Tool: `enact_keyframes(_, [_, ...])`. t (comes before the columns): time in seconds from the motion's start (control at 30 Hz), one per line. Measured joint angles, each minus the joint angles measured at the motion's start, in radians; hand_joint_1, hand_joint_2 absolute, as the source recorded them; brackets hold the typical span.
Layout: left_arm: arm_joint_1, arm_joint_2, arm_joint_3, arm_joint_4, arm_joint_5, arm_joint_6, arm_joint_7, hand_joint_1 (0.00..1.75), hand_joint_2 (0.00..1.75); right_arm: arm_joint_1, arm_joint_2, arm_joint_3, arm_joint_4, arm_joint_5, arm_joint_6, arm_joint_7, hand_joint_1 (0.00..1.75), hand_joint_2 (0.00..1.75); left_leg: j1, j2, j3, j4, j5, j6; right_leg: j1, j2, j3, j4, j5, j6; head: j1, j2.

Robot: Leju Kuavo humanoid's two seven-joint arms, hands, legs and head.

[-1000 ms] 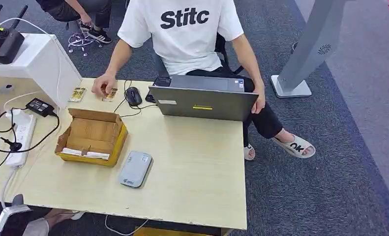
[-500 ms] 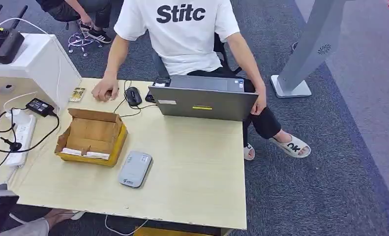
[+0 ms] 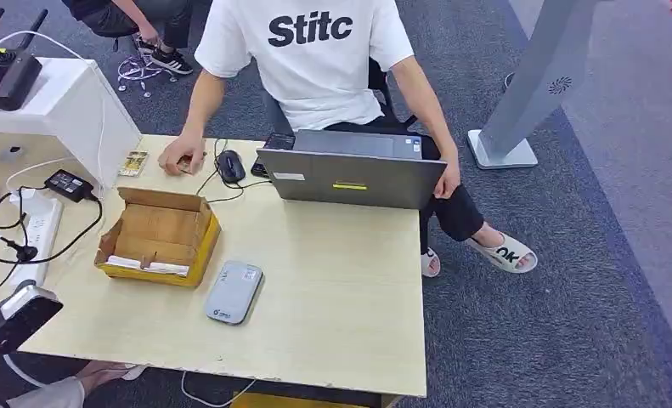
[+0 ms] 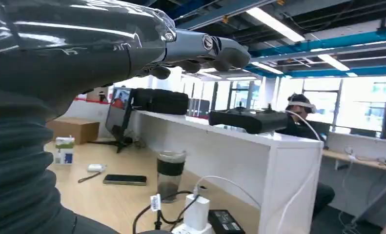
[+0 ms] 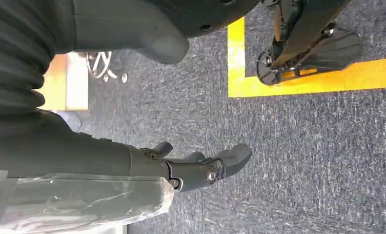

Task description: Pass the card to the sensor for recognition and then transmit it.

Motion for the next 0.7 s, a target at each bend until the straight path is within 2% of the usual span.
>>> enact_keyframes(0.1, [-0.036,0.028,-0.072,0.034,-0.024,-0.001,0.010,0.00,1.75,-0.004,0.000,0.005,0.000,0.016,0.000,0.006,0.00,1.75,0.000,0.000,0.000,0.000,0.000,0.000,0.000,0.000,0.000,0.000,0.000,0.000,0.000,0.000])
enact_keyframes(0.3, [-0.103,0.049,-0.200,0.092,-0.052,-0.018,0.013,0.00,1.75,-0.008,0.000,0.011,0.000,0.027,0.006,0.007,0.00,1.75,0.000,0.000,0.000,0.000,0.000,0.000,0.000,0.000,0.000,0.000,0.000,0.000,0.000,0.000])
enact_keyframes(0.7, [-0.207,0.049,-0.392,0.217,-0.085,-0.048,0.023,0.00,1.75,-0.014,-0.002,0.026,0.000,0.042,0.019,0.022,0.00,1.75,0.000,0.000,0.000,0.000,0.000,0.000,0.000,0.000,0.000,0.000,0.000,0.000,0.000,0.000])
